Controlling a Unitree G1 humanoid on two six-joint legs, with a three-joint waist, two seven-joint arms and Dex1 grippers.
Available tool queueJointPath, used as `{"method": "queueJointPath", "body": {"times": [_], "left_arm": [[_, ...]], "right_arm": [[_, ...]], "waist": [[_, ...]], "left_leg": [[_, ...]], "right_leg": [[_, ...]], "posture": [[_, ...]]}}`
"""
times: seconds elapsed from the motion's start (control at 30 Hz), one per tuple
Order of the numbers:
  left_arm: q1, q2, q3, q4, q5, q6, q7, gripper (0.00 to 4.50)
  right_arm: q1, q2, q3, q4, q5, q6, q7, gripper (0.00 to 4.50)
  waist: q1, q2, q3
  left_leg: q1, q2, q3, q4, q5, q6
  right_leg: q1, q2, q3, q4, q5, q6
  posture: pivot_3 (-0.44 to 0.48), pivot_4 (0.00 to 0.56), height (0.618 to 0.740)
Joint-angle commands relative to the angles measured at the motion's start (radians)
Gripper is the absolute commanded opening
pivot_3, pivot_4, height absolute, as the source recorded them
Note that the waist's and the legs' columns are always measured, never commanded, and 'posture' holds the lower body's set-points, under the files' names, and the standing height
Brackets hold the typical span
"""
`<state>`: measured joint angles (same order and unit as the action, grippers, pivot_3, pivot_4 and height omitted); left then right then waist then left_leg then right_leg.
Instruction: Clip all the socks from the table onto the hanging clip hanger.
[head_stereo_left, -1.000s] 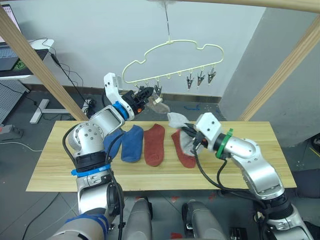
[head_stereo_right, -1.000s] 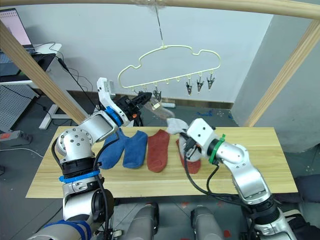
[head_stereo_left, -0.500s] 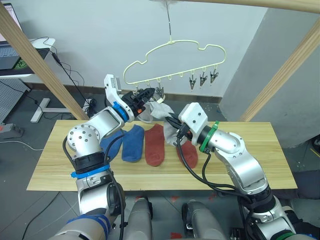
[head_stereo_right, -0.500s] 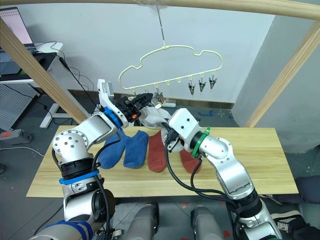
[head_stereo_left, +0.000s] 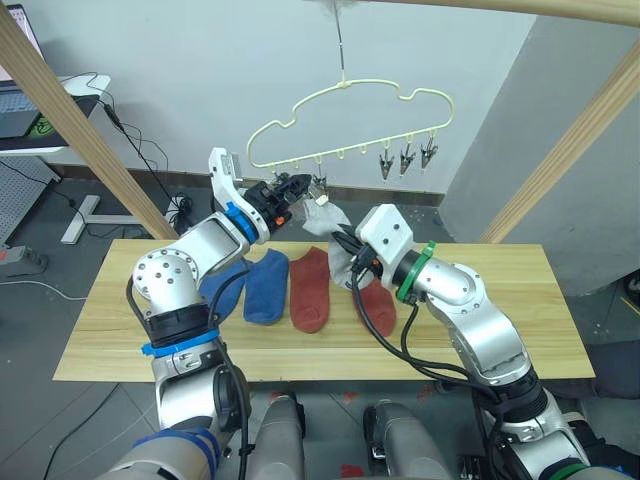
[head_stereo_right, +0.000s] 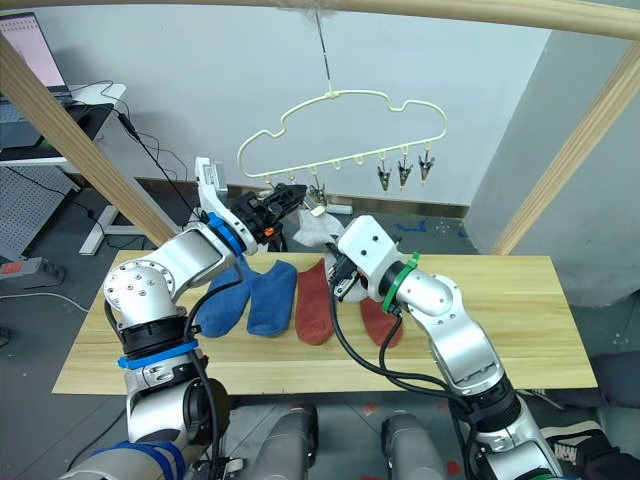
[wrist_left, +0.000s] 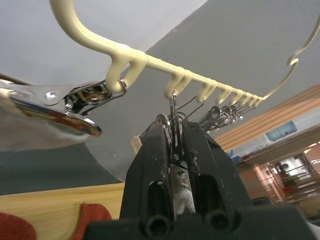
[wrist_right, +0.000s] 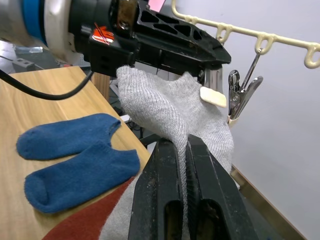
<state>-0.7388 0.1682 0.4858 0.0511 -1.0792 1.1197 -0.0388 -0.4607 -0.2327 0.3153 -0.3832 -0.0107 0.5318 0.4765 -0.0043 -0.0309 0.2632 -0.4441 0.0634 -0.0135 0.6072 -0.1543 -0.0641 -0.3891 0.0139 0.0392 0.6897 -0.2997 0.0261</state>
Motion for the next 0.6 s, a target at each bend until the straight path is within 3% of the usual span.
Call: {"method": "queueJointPath", "body": {"times": [0.03,0.2,0.6], "left_arm": [[-0.001,0.010,-0.016,-0.013,-0.022,-0.006,-0.020,0.09],[0.008,0.032,-0.057,-0.023,0.016,-0.041,-0.070,0.09],[0.042,0.054,-0.066,-0.066,0.017,-0.057,-0.080,3.70]], "right_arm": [[-0.016,0.007,-0.002,-0.011,-0.010,-0.039,-0.014,0.03],[-0.029,0.026,-0.007,0.014,-0.011,-0.057,-0.022,0.03],[-0.029,0.056,-0.016,0.027,0.022,-0.042,-0.022,0.00]], "waist": [[0.000,0.000,0.000],[0.000,0.000,0.000],[0.001,0.000,0.000]], "left_leg": [[0.000,0.000,0.000,0.000,0.000,0.000],[0.000,0.000,0.000,0.000,0.000,0.000],[-0.001,0.000,-0.001,0.000,0.000,0.000]], "right_leg": [[0.000,0.000,0.000,0.000,0.000,0.000],[0.000,0.000,0.000,0.000,0.000,0.000],[0.000,0.000,-0.001,0.000,0.001,-0.001]], "posture": [[0.025,0.219,0.740],[0.026,0.219,0.740],[0.036,0.203,0.740]]}}
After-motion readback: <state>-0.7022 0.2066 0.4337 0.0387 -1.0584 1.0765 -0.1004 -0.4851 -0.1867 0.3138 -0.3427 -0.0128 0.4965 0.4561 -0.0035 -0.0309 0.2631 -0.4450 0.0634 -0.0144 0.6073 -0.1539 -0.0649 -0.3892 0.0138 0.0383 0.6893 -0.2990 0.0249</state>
